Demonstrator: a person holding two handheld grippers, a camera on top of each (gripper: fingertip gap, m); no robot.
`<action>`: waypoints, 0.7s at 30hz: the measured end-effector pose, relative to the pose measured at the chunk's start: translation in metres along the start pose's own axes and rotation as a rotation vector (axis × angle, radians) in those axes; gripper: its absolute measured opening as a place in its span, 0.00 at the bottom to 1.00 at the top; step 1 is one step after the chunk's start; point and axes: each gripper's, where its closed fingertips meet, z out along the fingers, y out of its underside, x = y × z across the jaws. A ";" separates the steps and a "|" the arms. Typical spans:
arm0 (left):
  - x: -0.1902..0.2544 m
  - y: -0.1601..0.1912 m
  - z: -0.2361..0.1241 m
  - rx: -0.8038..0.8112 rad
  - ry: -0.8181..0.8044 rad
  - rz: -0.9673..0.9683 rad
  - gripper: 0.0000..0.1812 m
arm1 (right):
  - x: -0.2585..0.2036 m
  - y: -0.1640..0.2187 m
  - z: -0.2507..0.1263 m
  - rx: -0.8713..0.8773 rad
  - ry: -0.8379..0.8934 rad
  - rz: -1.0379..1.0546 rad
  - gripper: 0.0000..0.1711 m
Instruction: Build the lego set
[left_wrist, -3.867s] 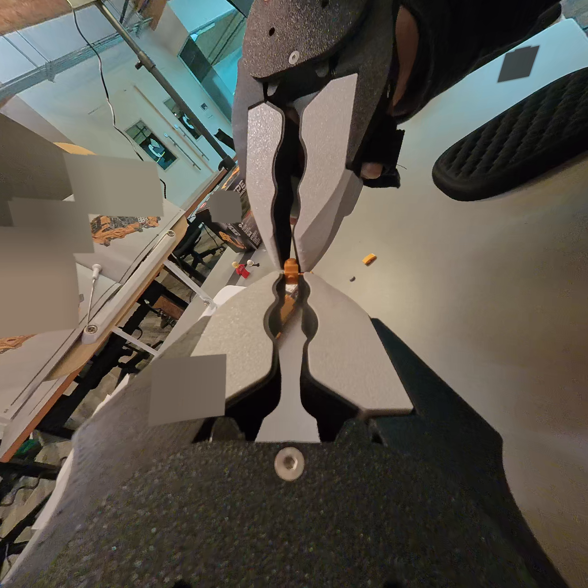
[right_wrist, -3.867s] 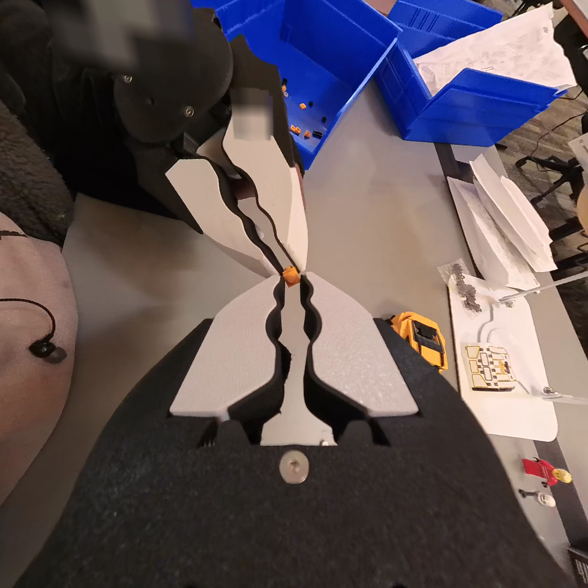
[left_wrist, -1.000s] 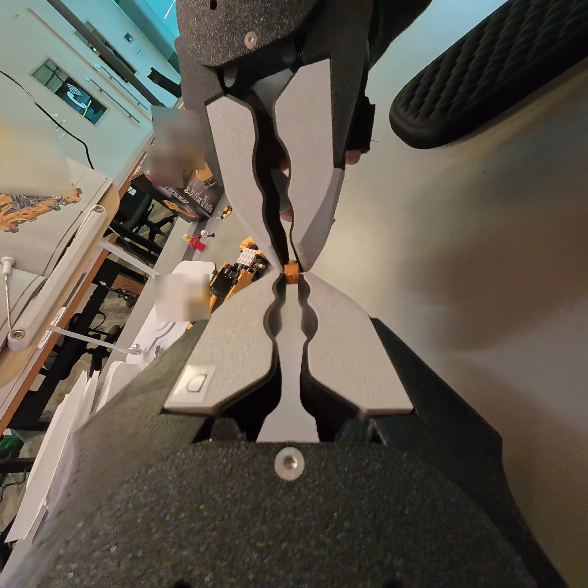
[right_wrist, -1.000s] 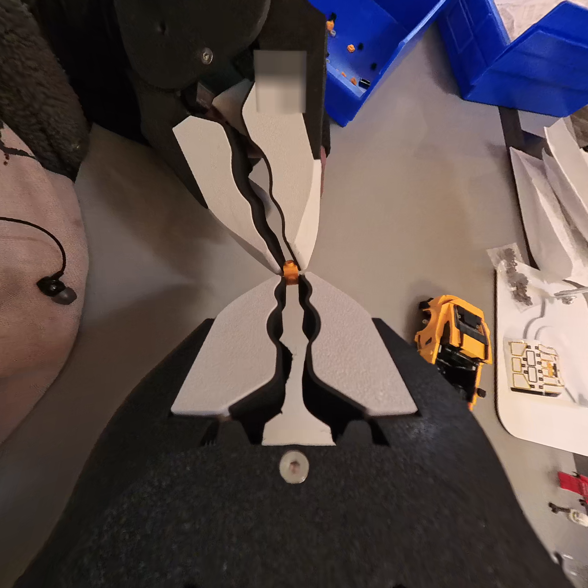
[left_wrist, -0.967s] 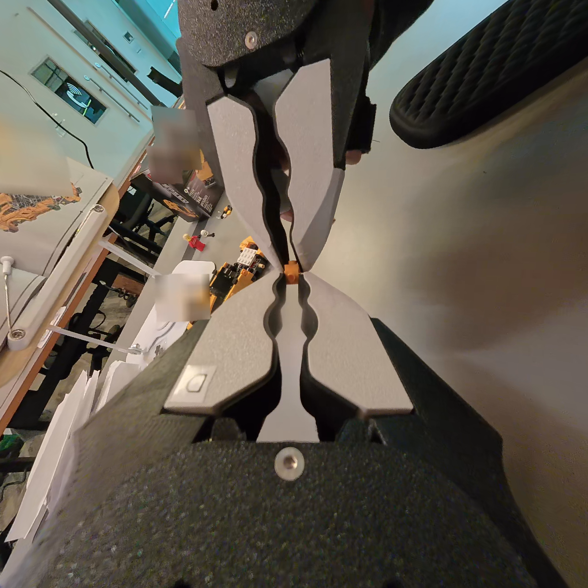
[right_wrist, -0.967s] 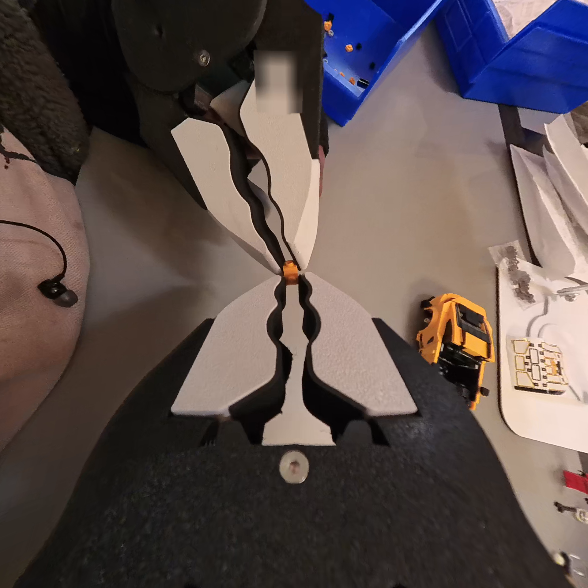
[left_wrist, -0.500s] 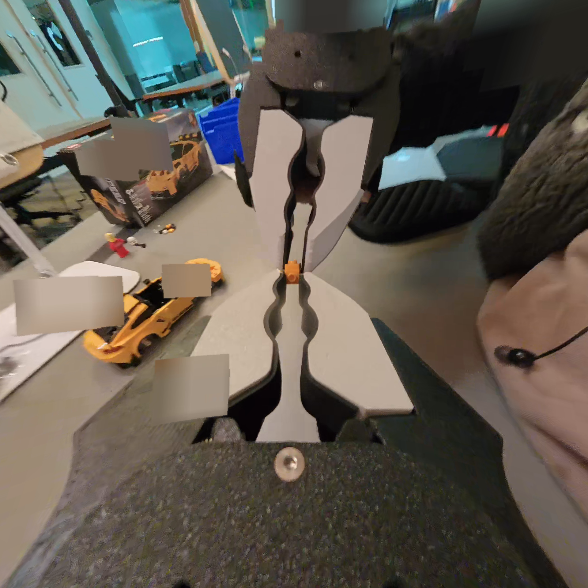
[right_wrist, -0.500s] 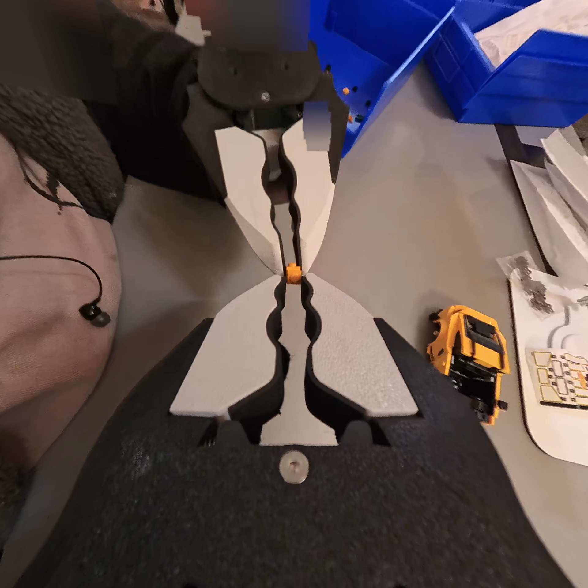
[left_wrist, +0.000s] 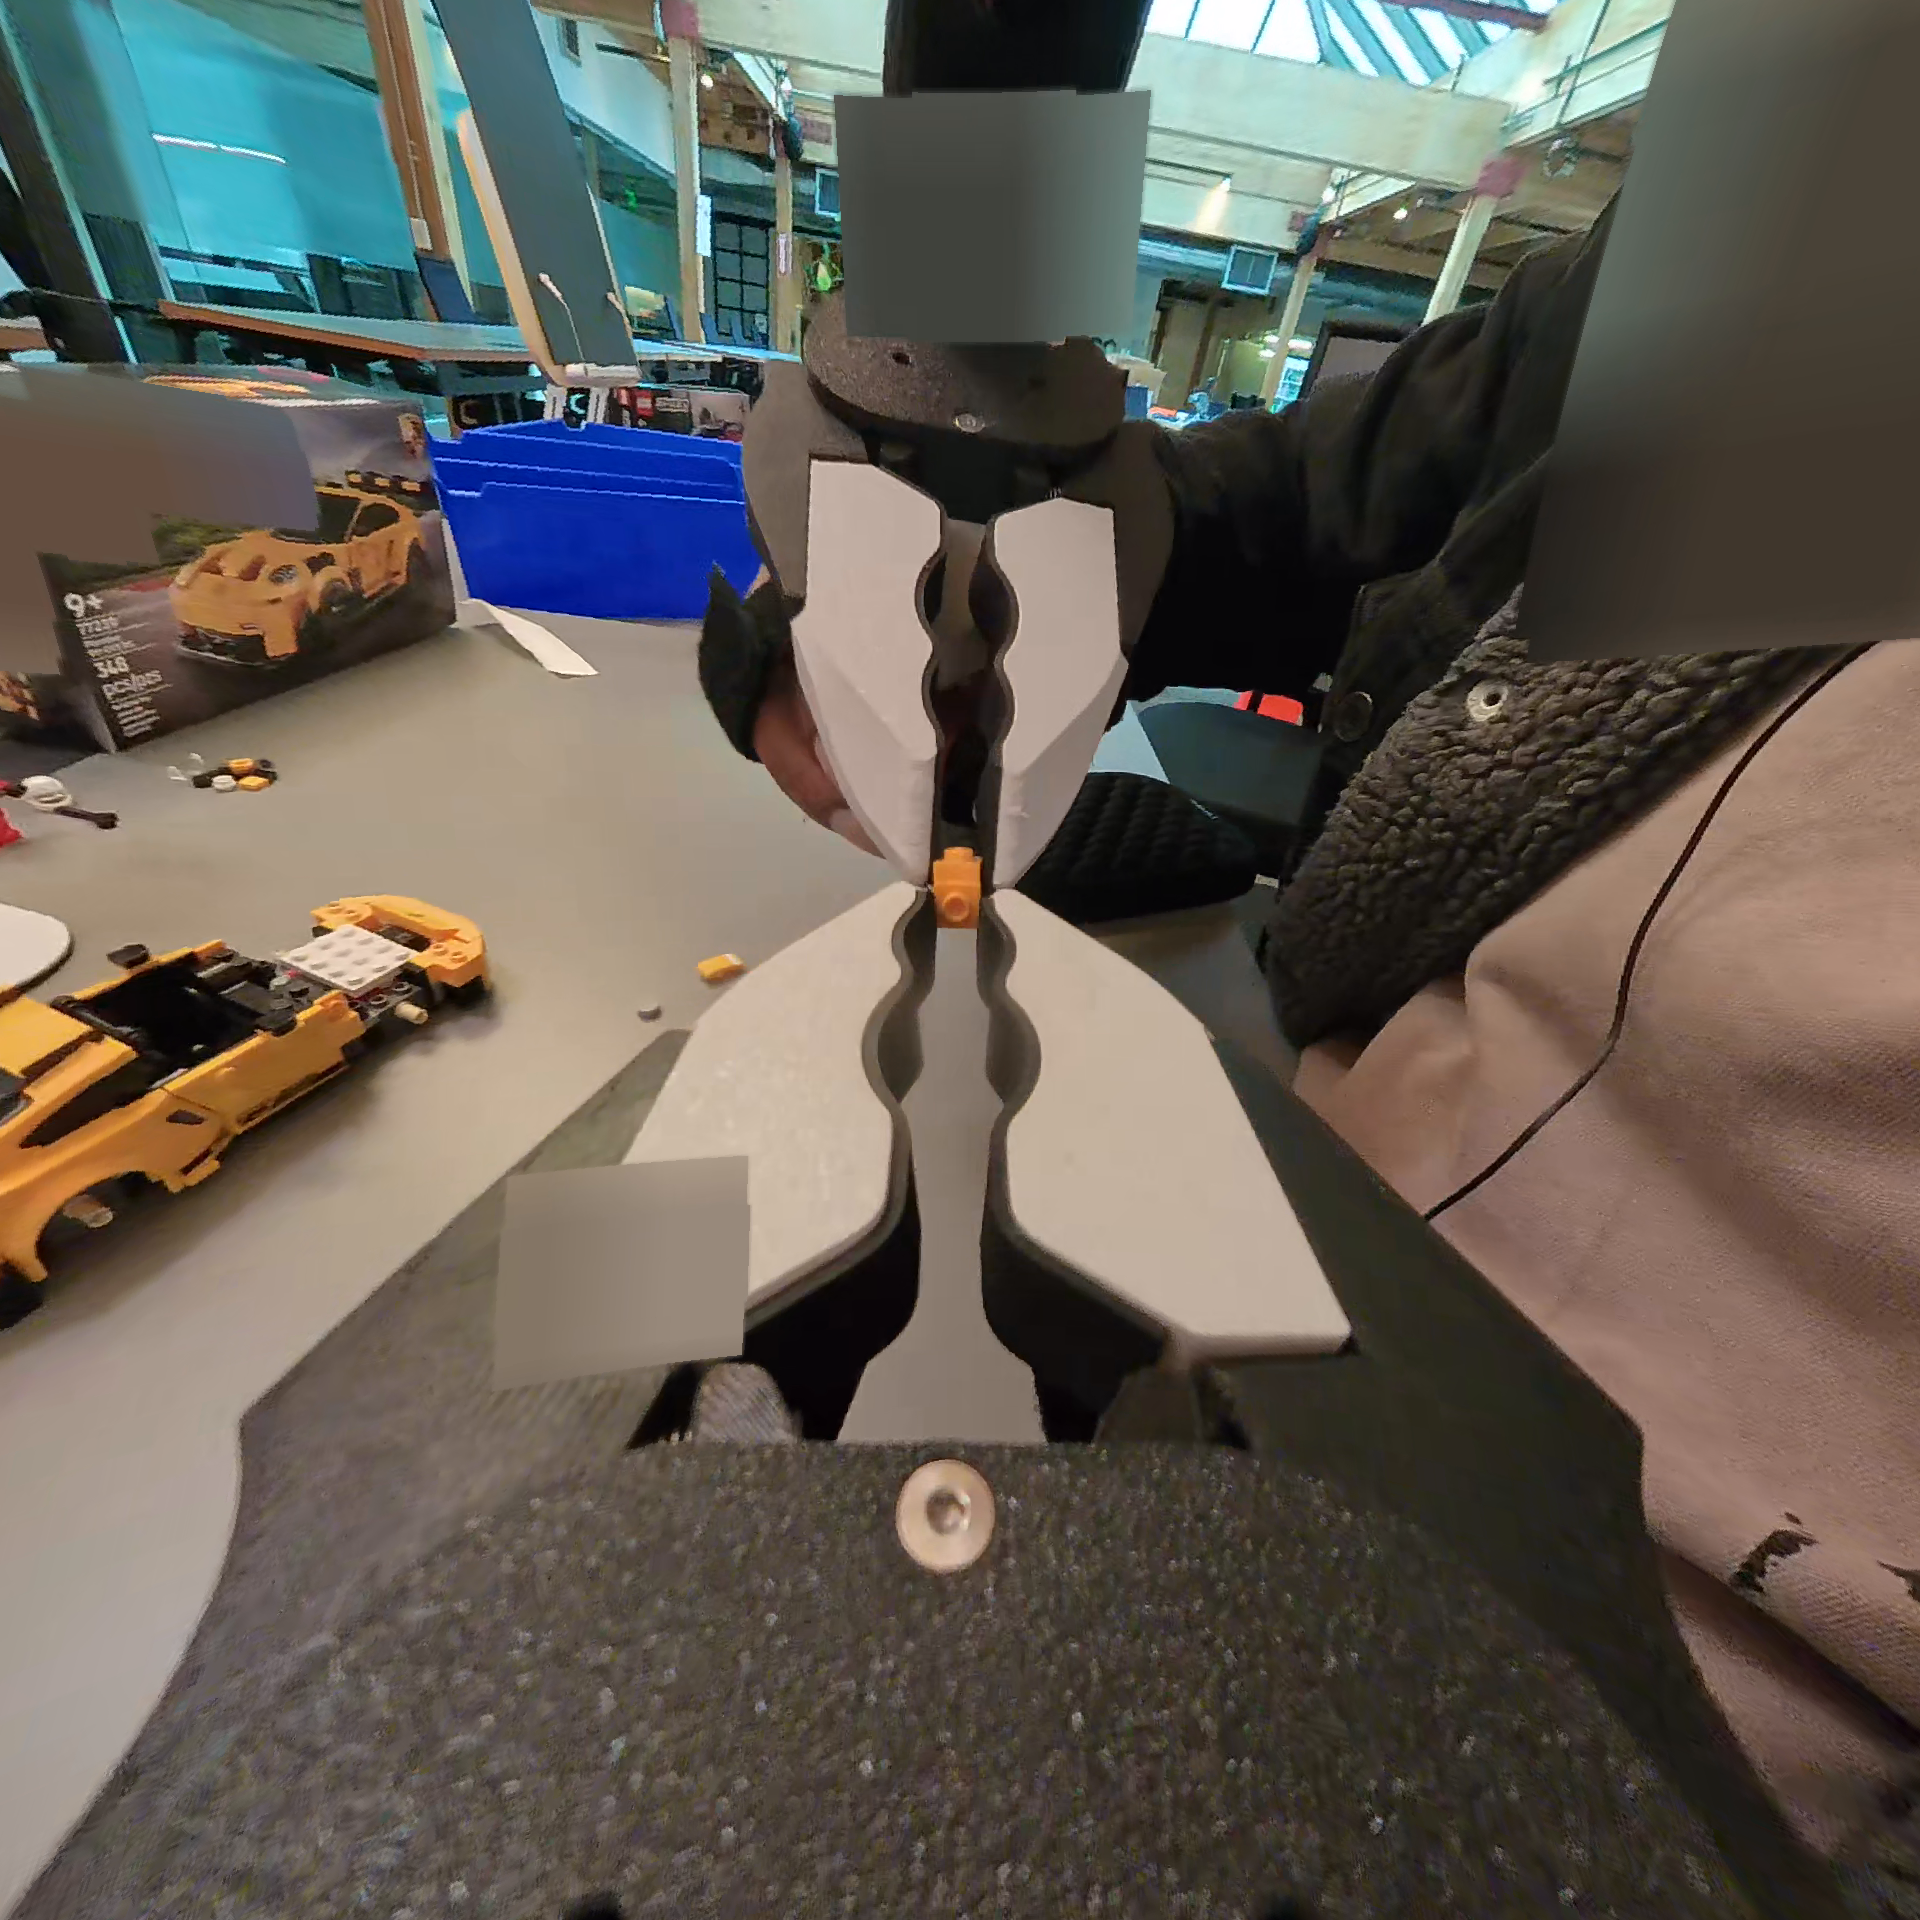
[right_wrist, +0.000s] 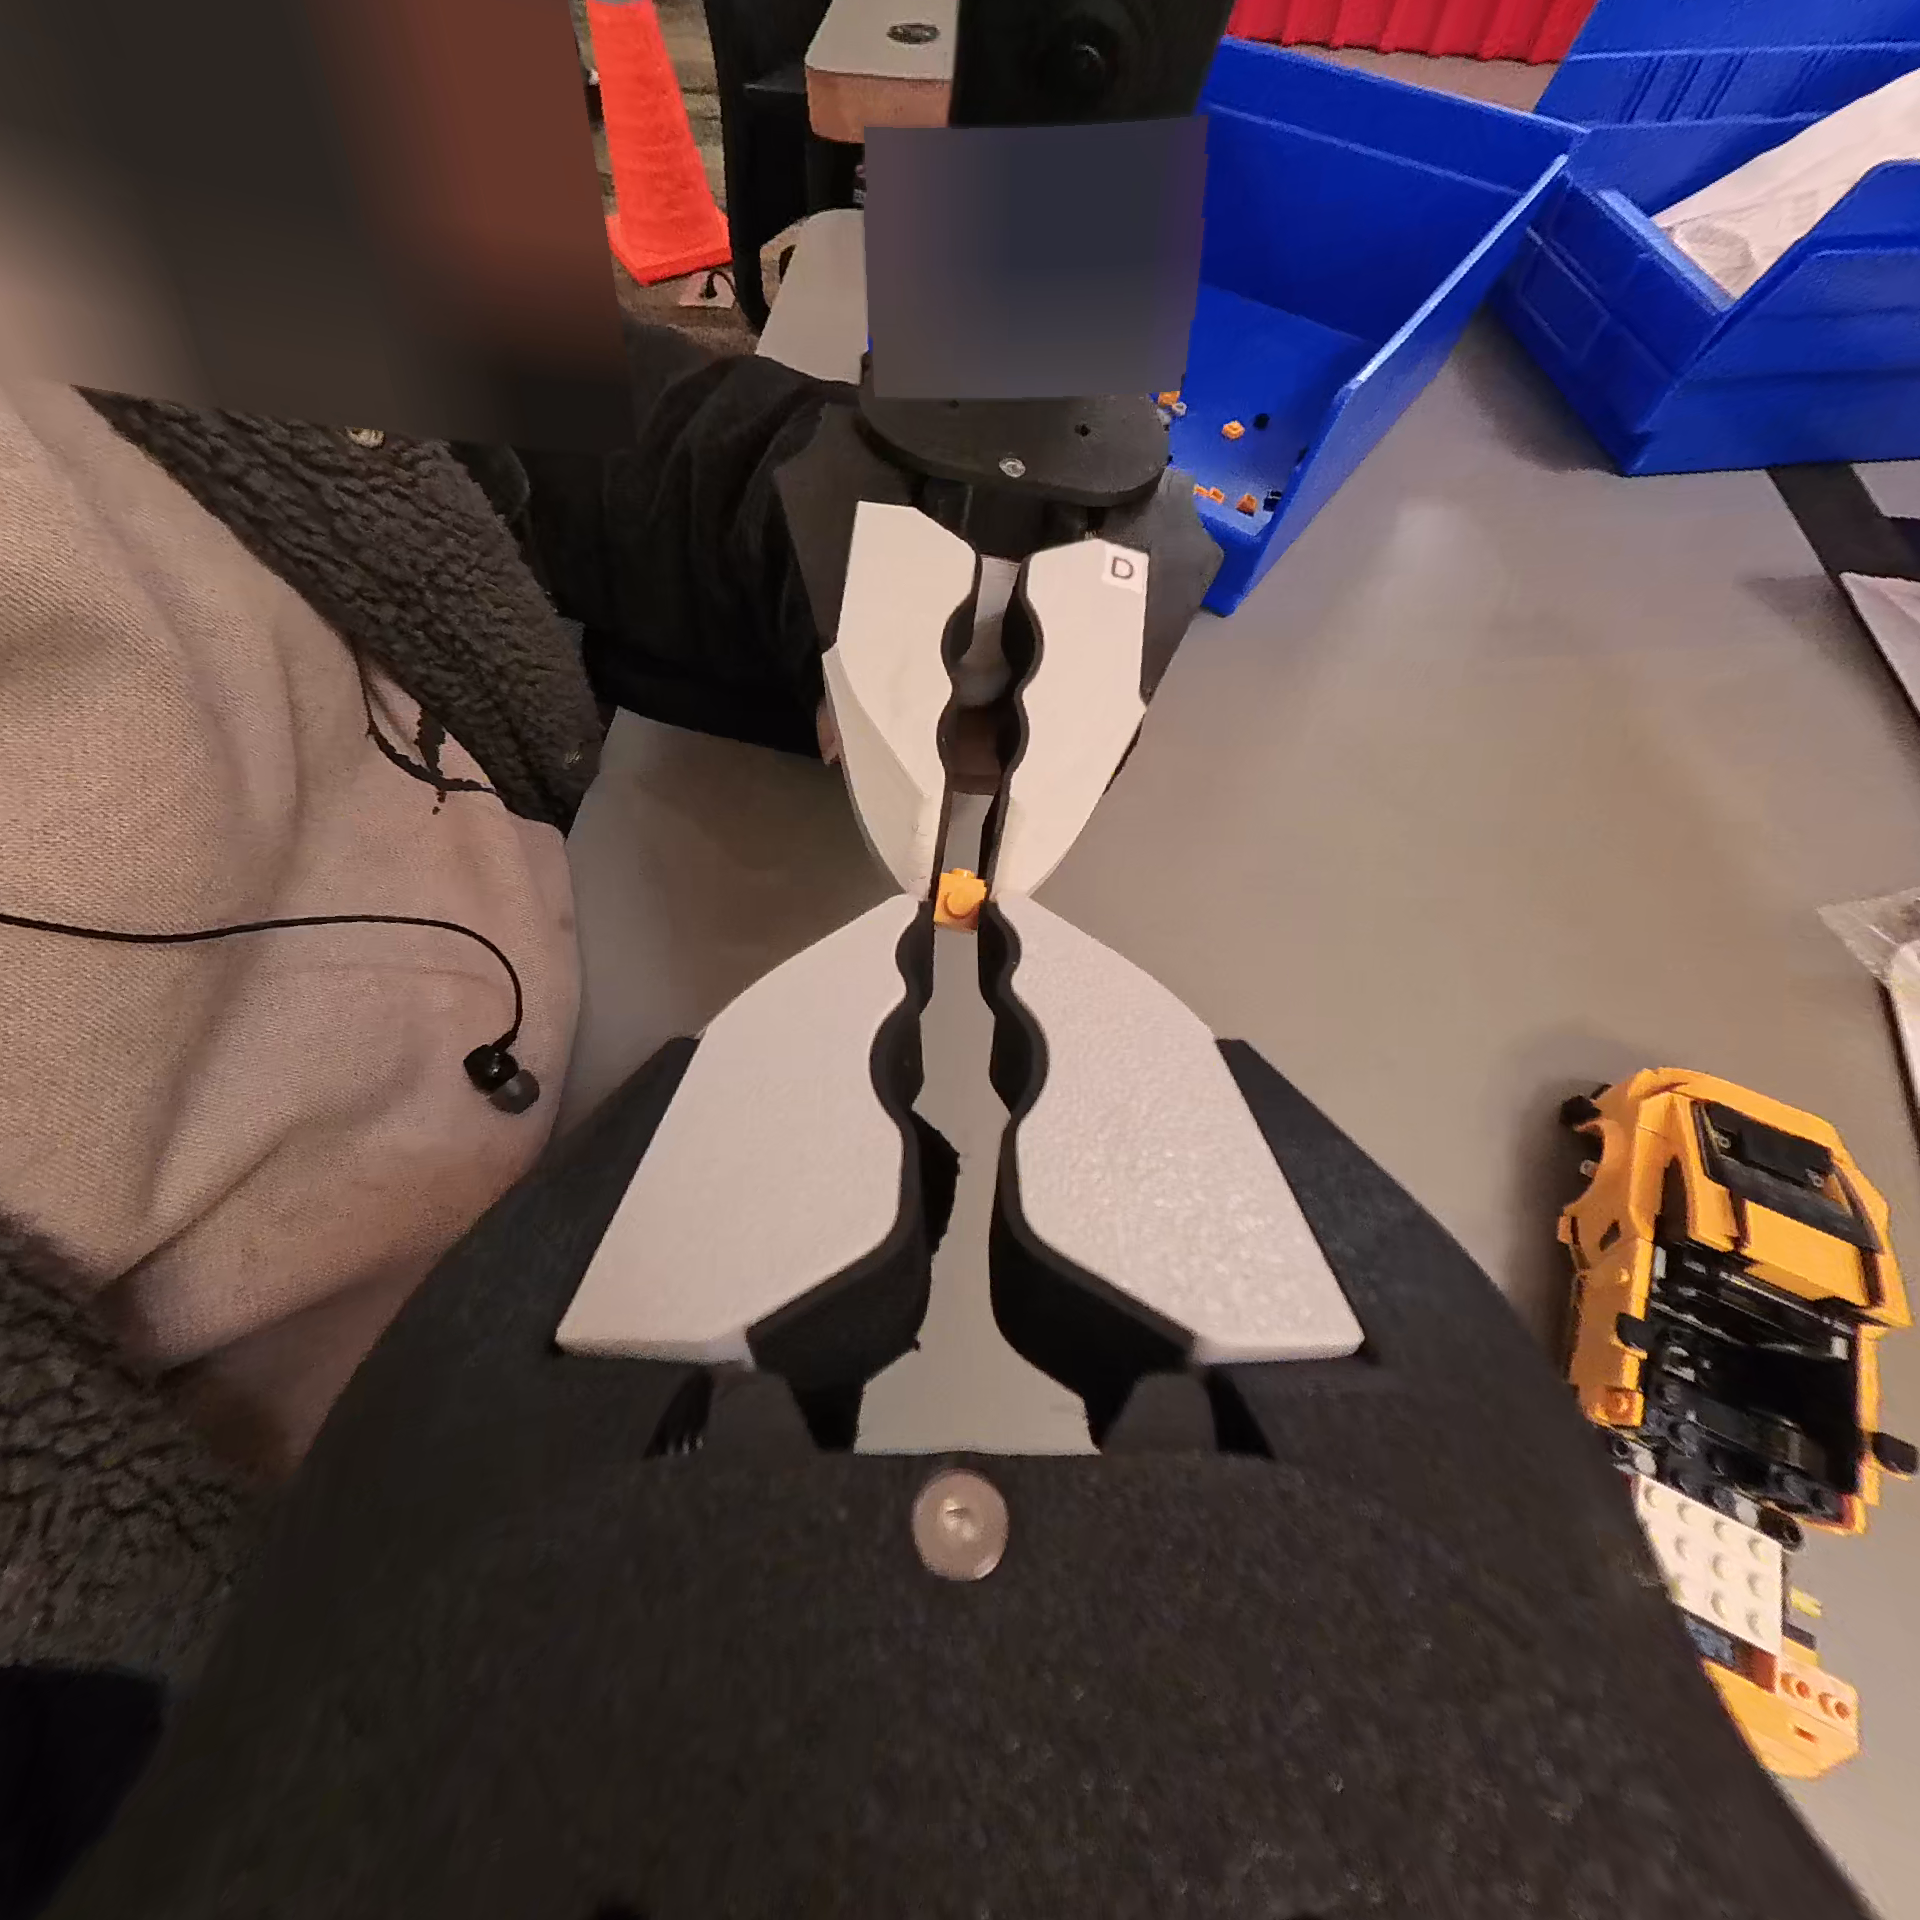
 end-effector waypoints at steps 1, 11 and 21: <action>0.001 0.000 0.000 0.004 0.008 -0.008 0.04 | -0.001 -0.001 0.000 0.000 -0.005 0.000 0.05; -0.005 -0.007 -0.003 0.050 -0.010 -0.035 0.04 | 0.007 -0.007 0.000 0.046 0.018 0.075 0.06; -0.005 -0.007 -0.001 0.059 -0.019 -0.010 0.04 | 0.006 -0.006 -0.001 0.108 0.001 0.134 0.05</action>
